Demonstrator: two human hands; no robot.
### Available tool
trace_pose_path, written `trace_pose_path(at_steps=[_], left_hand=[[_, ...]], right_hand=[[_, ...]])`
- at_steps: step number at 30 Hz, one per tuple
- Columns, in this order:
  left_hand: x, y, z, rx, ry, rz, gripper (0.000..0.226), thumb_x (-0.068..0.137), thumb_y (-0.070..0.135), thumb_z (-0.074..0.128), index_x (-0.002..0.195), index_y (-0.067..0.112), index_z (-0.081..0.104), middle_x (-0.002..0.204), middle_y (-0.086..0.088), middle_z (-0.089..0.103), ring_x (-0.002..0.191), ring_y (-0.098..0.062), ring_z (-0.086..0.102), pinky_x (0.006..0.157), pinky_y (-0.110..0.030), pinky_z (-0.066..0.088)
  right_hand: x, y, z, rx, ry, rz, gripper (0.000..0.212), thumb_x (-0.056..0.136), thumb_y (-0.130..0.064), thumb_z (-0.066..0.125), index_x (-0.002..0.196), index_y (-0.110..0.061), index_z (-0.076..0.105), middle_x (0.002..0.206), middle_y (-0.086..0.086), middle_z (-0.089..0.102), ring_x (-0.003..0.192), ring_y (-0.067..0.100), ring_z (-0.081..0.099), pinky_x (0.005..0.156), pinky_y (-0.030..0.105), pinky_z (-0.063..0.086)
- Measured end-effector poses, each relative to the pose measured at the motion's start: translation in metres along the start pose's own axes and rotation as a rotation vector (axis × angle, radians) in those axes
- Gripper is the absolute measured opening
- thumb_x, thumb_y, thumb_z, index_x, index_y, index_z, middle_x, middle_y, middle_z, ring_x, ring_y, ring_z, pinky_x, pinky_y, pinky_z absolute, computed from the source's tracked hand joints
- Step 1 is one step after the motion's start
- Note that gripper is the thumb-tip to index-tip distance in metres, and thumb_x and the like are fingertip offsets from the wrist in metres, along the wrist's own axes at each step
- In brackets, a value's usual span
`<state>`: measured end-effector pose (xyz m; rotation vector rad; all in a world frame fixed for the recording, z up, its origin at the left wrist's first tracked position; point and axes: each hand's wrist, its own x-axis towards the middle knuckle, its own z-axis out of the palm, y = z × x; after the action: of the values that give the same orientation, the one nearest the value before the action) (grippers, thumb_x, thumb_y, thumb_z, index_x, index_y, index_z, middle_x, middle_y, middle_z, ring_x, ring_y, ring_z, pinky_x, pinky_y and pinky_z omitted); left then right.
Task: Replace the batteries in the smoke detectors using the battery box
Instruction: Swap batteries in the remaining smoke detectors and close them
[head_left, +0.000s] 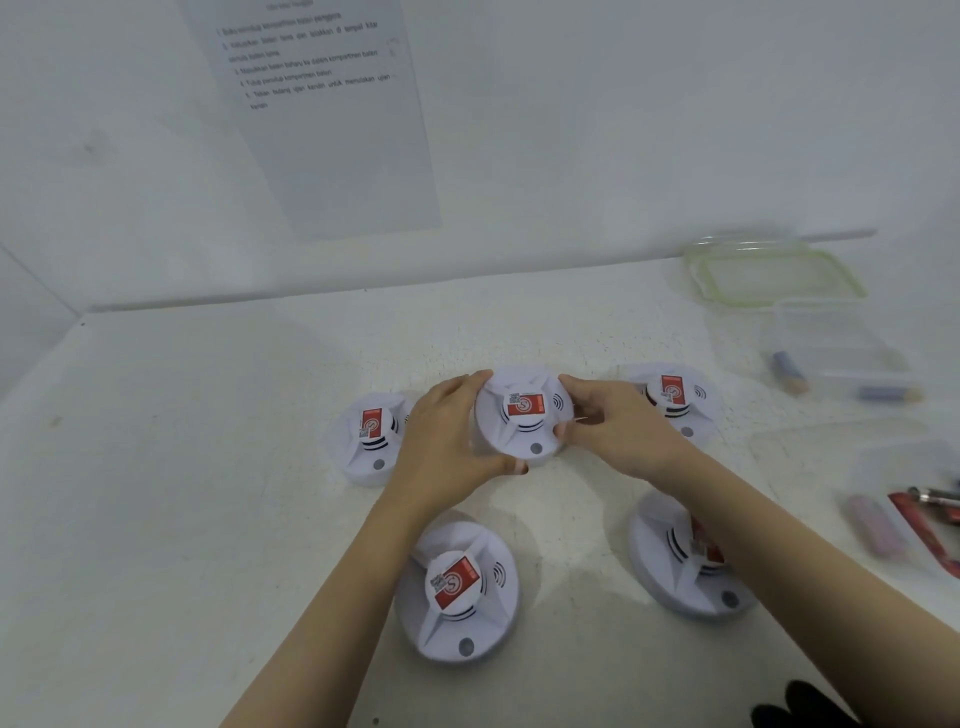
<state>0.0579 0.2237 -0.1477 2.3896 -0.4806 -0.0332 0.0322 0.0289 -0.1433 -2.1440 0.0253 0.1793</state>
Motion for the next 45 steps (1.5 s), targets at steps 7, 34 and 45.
trace_pose_path(at_steps=[7,34,45], left_hand=[[0.009,-0.002,-0.001,0.167,-0.120,0.006,0.097,0.068,0.046,0.082,0.148,0.018,0.034,0.151,0.000,0.038,0.142,-0.015,0.023,0.113,-0.028,0.017],[-0.013,0.019,-0.048,-0.680,0.059,0.141,0.073,0.065,0.044,0.074,0.129,0.024,0.046,0.126,0.005,0.054,0.112,-0.010,0.059,0.083,-0.025,0.054],[-0.018,0.024,-0.030,-0.544,-0.051,0.175,0.089,0.064,0.041,0.079,0.141,0.024,0.036,0.137,0.012,0.049,0.129,-0.009,0.048,0.101,-0.030,0.048]], right_hand=[[0.003,0.006,0.011,-0.023,0.046,0.071,0.055,0.091,-0.020,0.058,0.143,-0.012,0.039,0.135,-0.003,0.054,0.121,0.012,0.052,0.107,0.031,0.037],[-0.020,-0.021,0.008,0.619,0.090,-0.100,0.025,0.096,-0.028,0.049,0.118,-0.027,0.061,0.115,0.003,0.066,0.100,0.017,0.065,0.088,0.028,0.052],[-0.034,-0.021,-0.001,0.900,-0.130,-0.178,0.053,0.084,-0.010,0.063,0.133,-0.026,0.051,0.117,0.010,0.065,0.102,0.025,0.064,0.086,0.037,0.054]])
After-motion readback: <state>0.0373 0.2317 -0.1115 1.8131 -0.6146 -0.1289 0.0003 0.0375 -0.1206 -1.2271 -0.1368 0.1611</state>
